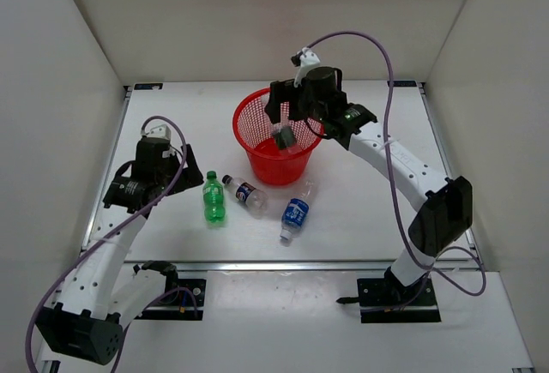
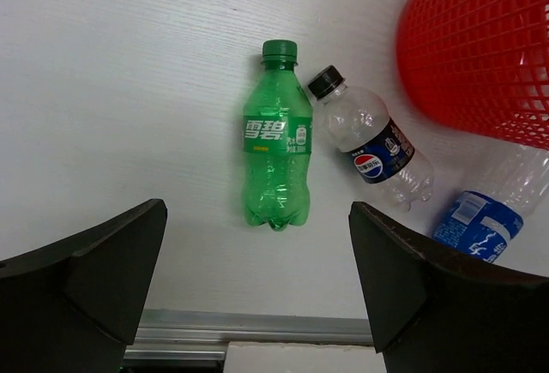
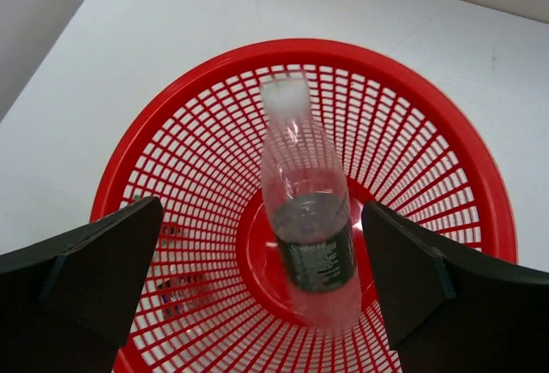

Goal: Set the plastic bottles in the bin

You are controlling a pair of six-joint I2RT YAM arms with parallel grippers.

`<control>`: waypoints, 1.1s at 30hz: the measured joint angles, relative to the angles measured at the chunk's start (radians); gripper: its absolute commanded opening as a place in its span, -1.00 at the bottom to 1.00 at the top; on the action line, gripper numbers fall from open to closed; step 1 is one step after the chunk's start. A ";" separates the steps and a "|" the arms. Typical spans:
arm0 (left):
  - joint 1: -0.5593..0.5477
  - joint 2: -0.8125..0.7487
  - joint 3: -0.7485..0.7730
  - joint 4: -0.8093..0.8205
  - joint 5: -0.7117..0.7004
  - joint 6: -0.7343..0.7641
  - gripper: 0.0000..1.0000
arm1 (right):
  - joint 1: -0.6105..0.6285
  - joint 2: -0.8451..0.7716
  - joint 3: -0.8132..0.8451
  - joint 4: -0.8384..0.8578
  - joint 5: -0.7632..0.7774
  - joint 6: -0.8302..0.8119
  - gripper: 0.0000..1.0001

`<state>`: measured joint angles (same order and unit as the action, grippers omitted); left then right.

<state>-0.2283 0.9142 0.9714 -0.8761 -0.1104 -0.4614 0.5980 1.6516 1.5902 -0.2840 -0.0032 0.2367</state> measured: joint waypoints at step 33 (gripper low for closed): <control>-0.090 0.299 -0.095 0.115 0.039 -0.049 0.98 | -0.699 -0.823 -0.532 -0.550 0.225 -0.031 0.99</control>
<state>-0.3187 1.2129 0.8764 -0.7612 -0.0719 -0.5106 -0.1009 0.8288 1.0580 -0.8341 0.2218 0.2054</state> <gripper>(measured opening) 0.989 0.992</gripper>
